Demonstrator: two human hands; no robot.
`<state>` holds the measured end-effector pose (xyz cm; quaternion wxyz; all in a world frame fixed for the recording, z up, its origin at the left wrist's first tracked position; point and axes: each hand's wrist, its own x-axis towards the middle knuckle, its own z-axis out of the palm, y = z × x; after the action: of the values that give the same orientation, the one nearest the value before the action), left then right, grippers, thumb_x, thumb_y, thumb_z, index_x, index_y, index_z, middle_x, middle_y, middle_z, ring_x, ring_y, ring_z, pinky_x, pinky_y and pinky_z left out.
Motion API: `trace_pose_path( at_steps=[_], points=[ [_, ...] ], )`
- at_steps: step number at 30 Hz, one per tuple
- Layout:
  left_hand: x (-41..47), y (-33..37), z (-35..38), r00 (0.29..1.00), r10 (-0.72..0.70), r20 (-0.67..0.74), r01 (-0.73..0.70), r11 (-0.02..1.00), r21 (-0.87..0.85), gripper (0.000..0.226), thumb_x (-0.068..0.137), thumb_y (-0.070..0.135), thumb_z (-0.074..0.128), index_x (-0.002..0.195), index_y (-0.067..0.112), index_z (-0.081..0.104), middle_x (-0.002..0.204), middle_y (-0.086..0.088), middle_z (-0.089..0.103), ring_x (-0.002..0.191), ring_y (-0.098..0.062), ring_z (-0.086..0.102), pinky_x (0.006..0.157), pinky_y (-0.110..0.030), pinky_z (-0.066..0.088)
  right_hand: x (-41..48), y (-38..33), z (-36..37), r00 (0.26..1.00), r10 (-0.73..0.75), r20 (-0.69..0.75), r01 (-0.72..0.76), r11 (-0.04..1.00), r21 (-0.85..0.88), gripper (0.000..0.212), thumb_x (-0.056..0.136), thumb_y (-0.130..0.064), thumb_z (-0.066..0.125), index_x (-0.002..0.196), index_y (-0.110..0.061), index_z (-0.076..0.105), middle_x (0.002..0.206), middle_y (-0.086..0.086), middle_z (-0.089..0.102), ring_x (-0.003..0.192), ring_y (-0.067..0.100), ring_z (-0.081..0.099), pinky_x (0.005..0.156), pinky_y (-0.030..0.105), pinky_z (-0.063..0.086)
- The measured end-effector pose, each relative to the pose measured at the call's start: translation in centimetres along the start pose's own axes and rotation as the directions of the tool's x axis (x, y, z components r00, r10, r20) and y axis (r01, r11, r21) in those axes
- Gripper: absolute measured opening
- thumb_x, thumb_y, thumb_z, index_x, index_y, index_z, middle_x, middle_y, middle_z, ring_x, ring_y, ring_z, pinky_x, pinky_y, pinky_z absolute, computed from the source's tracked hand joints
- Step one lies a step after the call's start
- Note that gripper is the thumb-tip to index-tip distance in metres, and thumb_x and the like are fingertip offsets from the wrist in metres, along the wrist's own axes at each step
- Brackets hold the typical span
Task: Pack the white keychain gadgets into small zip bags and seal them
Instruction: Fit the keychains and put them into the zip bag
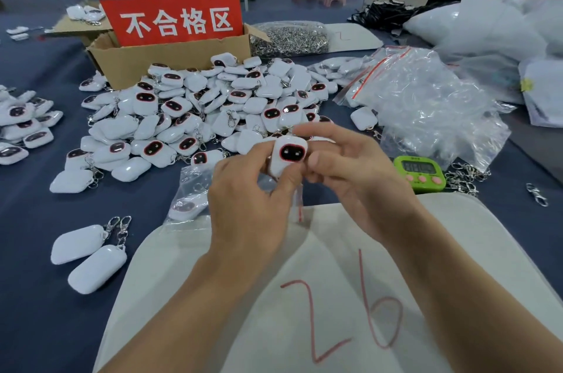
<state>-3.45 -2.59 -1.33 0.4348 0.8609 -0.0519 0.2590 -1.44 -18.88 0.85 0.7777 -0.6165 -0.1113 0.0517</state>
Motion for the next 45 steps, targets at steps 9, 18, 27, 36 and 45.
trace_pose_path(
  at_steps=[9,18,27,36,45],
  points=[
    [0.3,0.0,-0.4,0.998,0.024,0.051,-0.016,0.987,-0.161,0.031,0.103,0.035,0.049,0.124,0.034,0.072,0.070,0.018,0.066,0.065,-0.006,0.059,0.060,-0.020,0.045,0.1,0.6,0.8,0.985,0.010,-0.172,-0.031,0.992,-0.121,0.010,0.090,-0.002,0.074,0.099,0.000,0.077,0.070,0.010,0.065,0.061,0.018,0.052,0.059,0.026,0.043],
    [0.6,-0.7,-0.3,0.991,-0.020,0.131,0.049,0.975,-0.218,0.027,0.095,0.038,0.060,0.117,0.051,0.066,0.088,0.024,0.074,0.087,-0.005,0.070,0.083,-0.031,0.056,-0.1,0.2,1.3,0.982,0.015,-0.187,-0.048,0.983,-0.175,0.020,0.081,-0.017,0.071,0.095,-0.005,0.078,0.095,0.025,0.076,0.083,0.029,0.065,0.077,0.045,0.051],
    [0.7,-1.0,-0.2,0.992,0.035,0.123,-0.005,0.971,-0.240,0.019,0.099,0.035,0.060,0.111,0.041,0.075,0.078,0.021,0.070,0.077,-0.003,0.065,0.072,-0.018,0.050,-0.1,0.4,1.2,0.979,-0.032,-0.200,-0.016,0.972,-0.233,0.018,0.078,-0.020,0.072,0.091,-0.010,0.080,0.086,0.014,0.079,0.077,0.020,0.069,0.073,0.036,0.054],
    [0.6,-0.3,-0.9,0.987,0.160,0.030,-0.151,0.968,-0.200,0.030,0.100,0.029,0.058,0.127,0.042,0.063,0.084,0.012,0.072,0.076,-0.016,0.066,0.073,-0.036,0.053,-0.2,0.4,2.1,0.981,-0.083,-0.176,0.046,0.978,-0.202,0.020,0.078,-0.014,0.071,0.093,-0.001,0.072,0.090,0.031,0.072,0.079,0.027,0.064,0.079,0.041,0.051],
    [0.9,-0.8,-0.3,0.998,0.054,0.031,-0.048,0.984,-0.173,0.022,0.099,0.028,0.060,0.110,0.035,0.077,0.086,0.022,0.072,0.079,-0.001,0.066,0.071,-0.014,0.048,-0.2,0.6,1.5,0.994,-0.007,-0.107,-0.014,0.981,-0.191,0.022,0.089,0.010,0.068,0.103,-0.007,0.070,0.094,0.025,0.075,0.080,0.024,0.066,0.079,0.040,0.055]
  ],
)
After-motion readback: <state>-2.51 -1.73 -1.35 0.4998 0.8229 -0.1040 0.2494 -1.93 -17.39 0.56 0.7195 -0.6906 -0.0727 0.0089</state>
